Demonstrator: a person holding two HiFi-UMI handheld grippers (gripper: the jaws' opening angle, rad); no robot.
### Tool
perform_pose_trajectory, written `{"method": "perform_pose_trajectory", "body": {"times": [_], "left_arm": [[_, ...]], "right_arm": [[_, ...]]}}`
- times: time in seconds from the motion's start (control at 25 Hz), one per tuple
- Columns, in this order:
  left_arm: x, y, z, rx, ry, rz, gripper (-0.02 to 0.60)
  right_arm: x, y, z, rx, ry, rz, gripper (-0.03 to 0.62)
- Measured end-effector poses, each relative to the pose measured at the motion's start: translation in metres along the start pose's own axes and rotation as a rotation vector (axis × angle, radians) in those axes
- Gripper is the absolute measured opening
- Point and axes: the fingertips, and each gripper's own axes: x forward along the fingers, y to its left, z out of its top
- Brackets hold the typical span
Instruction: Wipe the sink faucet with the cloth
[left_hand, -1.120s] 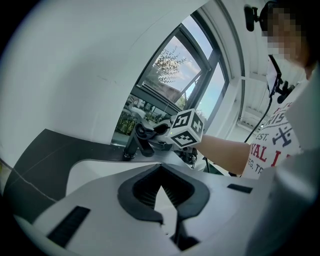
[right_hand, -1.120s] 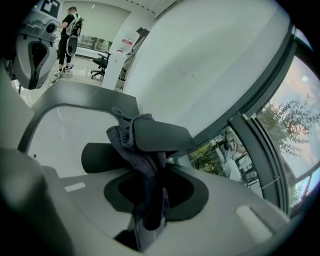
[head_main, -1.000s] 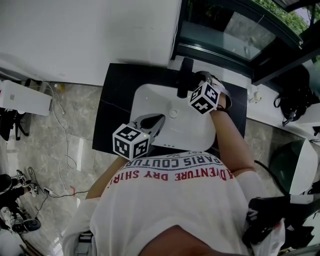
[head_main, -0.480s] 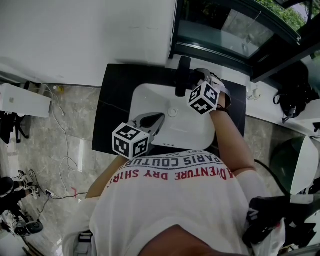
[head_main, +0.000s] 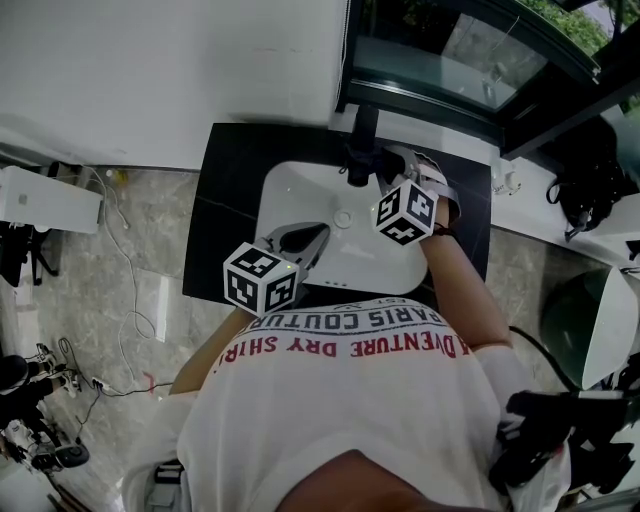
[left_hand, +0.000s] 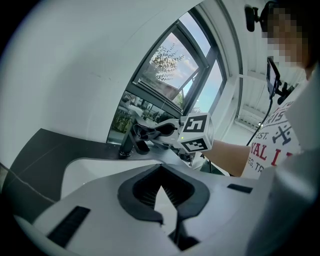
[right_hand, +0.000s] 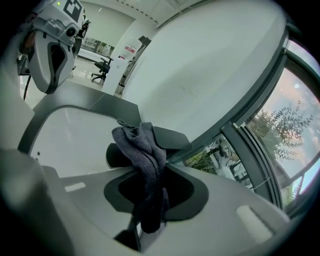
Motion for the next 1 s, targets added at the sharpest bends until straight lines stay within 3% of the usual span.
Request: {"method": "perform_pose_trajectory", "body": {"times": [0.24,0.36,0.48,0.68,0.76,0.88,1.0], "left_arm": [[0.003,-0.011,0.002,0.016,0.001,0.001,0.001],[0.007,-0.017,0.002,0.022,0.002,0.003,0.002],[0.014,-0.023,0.002,0.027,0.003,0.011,0.001],[0.030,-0.040,0.006,0.042,-0.002,0.034,0.001],[0.036,-0.047,0.006,0.039,-0.007,0.049,0.002],[0.042,-0.055,0.005,0.032,-0.020,0.078,0.002],[0.043,-0.059,0.004,0.021,-0.032,0.111,0.002]], "right_arm": [[-0.006,0.007,-0.003,0.104,-0.076,0.024,0.083],[-0.020,0.015,-0.006,0.218,-0.152,0.053,0.082],[-0.034,0.023,-0.015,0.416,-0.255,0.116,0.083],[-0.055,0.026,-0.038,0.863,-0.453,0.243,0.083],[-0.061,0.026,-0.047,0.965,-0.505,0.279,0.082],[-0.071,0.031,-0.051,1.007,-0.563,0.316,0.083],[-0.077,0.038,-0.039,0.940,-0.611,0.342,0.082]]}}
